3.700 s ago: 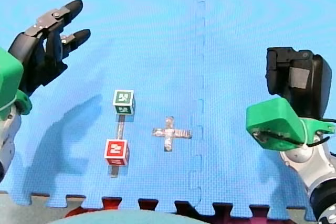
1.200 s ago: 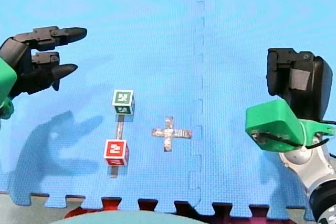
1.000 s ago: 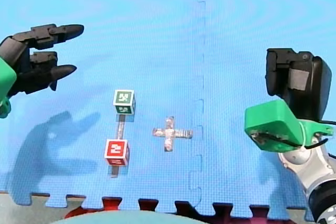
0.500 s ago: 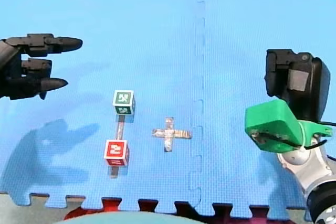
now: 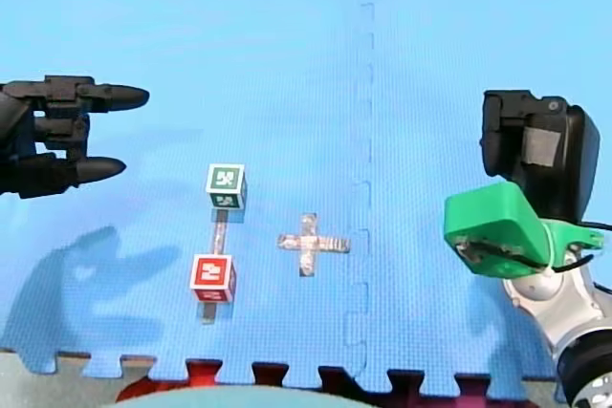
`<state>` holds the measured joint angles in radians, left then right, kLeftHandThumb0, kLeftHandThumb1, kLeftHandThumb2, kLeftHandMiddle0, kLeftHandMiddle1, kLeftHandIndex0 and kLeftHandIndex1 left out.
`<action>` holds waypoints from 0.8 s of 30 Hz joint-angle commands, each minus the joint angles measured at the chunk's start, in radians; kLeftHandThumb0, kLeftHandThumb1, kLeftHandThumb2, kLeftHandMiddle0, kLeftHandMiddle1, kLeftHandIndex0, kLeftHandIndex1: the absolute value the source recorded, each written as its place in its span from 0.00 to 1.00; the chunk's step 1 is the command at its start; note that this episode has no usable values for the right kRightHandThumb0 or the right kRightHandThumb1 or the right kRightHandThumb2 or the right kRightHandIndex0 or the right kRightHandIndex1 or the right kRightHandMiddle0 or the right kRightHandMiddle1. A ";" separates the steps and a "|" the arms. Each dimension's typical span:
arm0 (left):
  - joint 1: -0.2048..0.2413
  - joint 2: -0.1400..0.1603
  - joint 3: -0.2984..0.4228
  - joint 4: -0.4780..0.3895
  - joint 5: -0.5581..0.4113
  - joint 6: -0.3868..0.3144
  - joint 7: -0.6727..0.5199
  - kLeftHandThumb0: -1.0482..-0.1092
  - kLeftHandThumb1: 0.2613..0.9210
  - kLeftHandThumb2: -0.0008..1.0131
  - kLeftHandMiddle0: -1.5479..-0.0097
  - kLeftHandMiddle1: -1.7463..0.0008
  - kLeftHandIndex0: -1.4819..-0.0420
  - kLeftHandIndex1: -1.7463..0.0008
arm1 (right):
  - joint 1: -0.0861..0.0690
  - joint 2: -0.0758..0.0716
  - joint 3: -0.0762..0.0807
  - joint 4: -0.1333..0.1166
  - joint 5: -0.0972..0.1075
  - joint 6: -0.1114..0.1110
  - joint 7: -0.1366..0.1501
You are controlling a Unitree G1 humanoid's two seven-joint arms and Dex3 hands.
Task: Stack cube left
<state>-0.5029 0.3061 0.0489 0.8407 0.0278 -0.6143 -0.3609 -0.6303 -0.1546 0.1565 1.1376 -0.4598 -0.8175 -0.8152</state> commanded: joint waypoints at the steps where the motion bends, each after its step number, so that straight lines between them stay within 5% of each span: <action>1: 0.026 -0.008 -0.006 -0.034 0.005 0.012 0.021 0.29 0.59 0.00 0.40 0.00 0.35 0.97 | 0.005 -0.004 -0.003 -0.003 0.003 -0.005 -0.003; 17: 0.156 -0.076 -0.078 -0.190 0.078 0.065 0.142 0.44 0.62 0.01 0.43 0.00 0.35 0.99 | 0.008 -0.009 -0.007 -0.016 0.004 -0.006 0.001; 24: 0.174 -0.075 -0.095 -0.210 0.084 0.077 0.138 0.45 0.62 0.01 0.44 0.00 0.35 0.99 | 0.007 -0.008 -0.009 -0.022 0.003 -0.004 0.001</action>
<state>-0.3364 0.2242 -0.0424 0.6373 0.1092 -0.5422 -0.2201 -0.6267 -0.1568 0.1502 1.1200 -0.4598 -0.8204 -0.8134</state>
